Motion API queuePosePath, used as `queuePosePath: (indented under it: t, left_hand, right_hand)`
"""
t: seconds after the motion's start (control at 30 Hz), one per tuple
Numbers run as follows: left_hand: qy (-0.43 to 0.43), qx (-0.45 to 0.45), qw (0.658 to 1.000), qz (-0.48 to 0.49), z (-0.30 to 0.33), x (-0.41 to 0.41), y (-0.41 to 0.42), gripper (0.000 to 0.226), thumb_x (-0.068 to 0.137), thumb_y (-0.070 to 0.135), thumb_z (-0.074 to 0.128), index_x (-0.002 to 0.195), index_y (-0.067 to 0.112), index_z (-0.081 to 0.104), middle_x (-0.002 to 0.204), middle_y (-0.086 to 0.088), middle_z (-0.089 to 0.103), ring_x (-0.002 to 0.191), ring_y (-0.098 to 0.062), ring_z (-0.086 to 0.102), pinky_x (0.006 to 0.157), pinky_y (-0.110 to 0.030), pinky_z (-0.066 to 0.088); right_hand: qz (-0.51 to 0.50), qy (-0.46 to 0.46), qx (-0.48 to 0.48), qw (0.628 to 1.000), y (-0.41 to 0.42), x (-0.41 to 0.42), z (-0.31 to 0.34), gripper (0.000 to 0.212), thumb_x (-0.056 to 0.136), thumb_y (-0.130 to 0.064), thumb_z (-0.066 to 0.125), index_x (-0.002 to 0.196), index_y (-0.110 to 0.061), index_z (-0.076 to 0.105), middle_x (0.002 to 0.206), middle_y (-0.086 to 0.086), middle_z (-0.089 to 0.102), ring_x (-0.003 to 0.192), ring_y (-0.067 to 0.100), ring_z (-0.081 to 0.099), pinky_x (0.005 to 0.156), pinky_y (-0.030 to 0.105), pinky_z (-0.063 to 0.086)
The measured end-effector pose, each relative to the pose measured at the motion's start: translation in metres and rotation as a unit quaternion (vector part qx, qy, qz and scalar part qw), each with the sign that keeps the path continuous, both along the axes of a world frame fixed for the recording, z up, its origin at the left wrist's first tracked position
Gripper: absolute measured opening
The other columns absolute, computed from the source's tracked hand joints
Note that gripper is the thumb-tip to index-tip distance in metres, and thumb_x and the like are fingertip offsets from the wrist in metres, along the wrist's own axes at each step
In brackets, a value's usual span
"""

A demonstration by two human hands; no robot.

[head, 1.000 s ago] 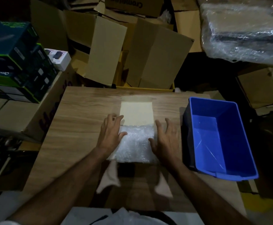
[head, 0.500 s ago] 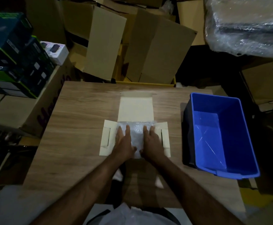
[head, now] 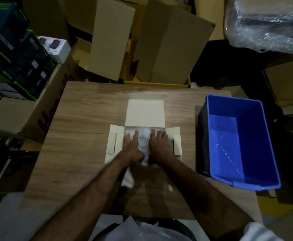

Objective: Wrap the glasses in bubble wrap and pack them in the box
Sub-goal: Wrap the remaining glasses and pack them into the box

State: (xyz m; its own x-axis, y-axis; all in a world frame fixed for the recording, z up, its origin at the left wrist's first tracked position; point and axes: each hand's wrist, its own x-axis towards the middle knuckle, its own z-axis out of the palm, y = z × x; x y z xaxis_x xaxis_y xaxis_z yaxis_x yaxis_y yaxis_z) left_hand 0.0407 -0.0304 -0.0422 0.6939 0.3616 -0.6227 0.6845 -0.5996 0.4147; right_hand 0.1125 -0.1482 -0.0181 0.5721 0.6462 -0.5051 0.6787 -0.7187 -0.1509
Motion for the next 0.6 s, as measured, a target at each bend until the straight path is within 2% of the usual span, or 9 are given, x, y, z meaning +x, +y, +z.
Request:
queuePosePath:
  t: [0.07,0.13,0.23,0.3,0.37,0.43,0.5,0.6]
  left_hand:
    - [0.017,-0.002,0.999,-0.048,0.008,0.002,0.011,0.11,0.084,0.008,0.068,0.161,0.022,-0.01,0.168,-0.015,-0.008,0.156,-0.031,0.0,0.124,-0.036,0.017]
    - [0.003,0.029,0.996,-0.079,0.02,0.002,0.027,0.1,0.086,0.009,0.066,0.162,0.02,0.002,0.167,-0.016,0.014,0.151,-0.031,0.026,0.118,-0.034,0.032]
    - [-0.04,0.122,0.982,-0.142,0.037,0.0,0.039,0.093,0.081,0.012,0.074,0.155,0.034,0.023,0.153,-0.01,0.032,0.129,-0.032,0.054,0.096,-0.035,0.053]
    - [-0.033,0.132,0.97,-0.2,0.045,0.001,0.036,0.099,0.079,0.009,0.078,0.154,0.039,0.021,0.152,-0.007,0.029,0.123,-0.031,0.057,0.09,-0.038,0.057]
    - [-0.003,0.147,0.957,-0.252,0.046,0.002,0.029,0.12,0.071,0.001,0.084,0.157,0.041,0.011,0.158,-0.012,0.021,0.119,-0.032,0.059,0.087,-0.039,0.059]
    - [0.019,0.172,0.946,-0.274,0.042,0.002,0.022,0.134,0.067,0.002,0.088,0.158,0.043,-0.002,0.163,-0.019,0.011,0.12,-0.037,0.059,0.087,-0.041,0.058]
    - [0.011,0.182,0.948,-0.262,0.038,0.001,0.015,0.127,0.072,0.014,0.088,0.159,0.038,-0.002,0.163,-0.021,0.008,0.128,-0.04,0.053,0.096,-0.043,0.054]
    - [-0.007,0.191,0.952,-0.241,0.029,-0.001,0.008,0.118,0.077,0.022,0.085,0.16,0.03,0.001,0.163,-0.022,0.005,0.133,-0.04,0.046,0.099,-0.045,0.051]
  right_hand:
    - [0.007,0.021,-0.008,1.0,-0.001,0.001,0.007,0.125,0.08,-0.033,0.084,0.155,0.01,-0.007,0.155,0.045,0.008,0.146,0.057,0.014,0.122,0.055,0.018]
    - [0.025,0.051,-0.02,0.998,-0.006,0.01,0.017,0.118,0.085,-0.022,0.08,0.156,0.005,-0.01,0.154,0.046,0.01,0.146,0.056,0.018,0.121,0.051,0.021]
    - [0.078,0.074,-0.001,0.994,-0.019,0.031,0.029,0.116,0.082,-0.008,0.081,0.162,-0.011,-0.004,0.155,0.032,0.03,0.136,0.043,0.045,0.111,0.043,0.042]
    - [0.132,0.021,0.005,0.991,-0.026,0.038,0.034,0.116,0.078,-0.011,0.085,0.162,-0.019,0.005,0.148,0.025,0.042,0.126,0.037,0.056,0.102,0.044,0.05]
    - [0.169,-0.018,-0.003,0.986,-0.024,0.036,0.036,0.113,0.078,-0.014,0.086,0.162,-0.021,0.011,0.139,0.02,0.052,0.12,0.033,0.06,0.096,0.042,0.053]
    - [0.179,-0.028,-0.003,0.983,-0.019,0.036,0.039,0.115,0.075,-0.016,0.088,0.161,-0.019,0.013,0.133,0.018,0.058,0.118,0.031,0.062,0.093,0.04,0.053]
    - [0.168,-0.023,0.003,0.986,-0.017,0.034,0.038,0.111,0.075,-0.018,0.087,0.16,-0.014,0.016,0.134,0.02,0.057,0.119,0.033,0.062,0.094,0.04,0.052]
    - [0.14,-0.034,-0.003,0.99,-0.019,0.023,0.027,0.094,0.087,-0.007,0.073,0.158,-0.003,0.012,0.14,0.034,0.047,0.122,0.042,0.058,0.096,0.045,0.053]
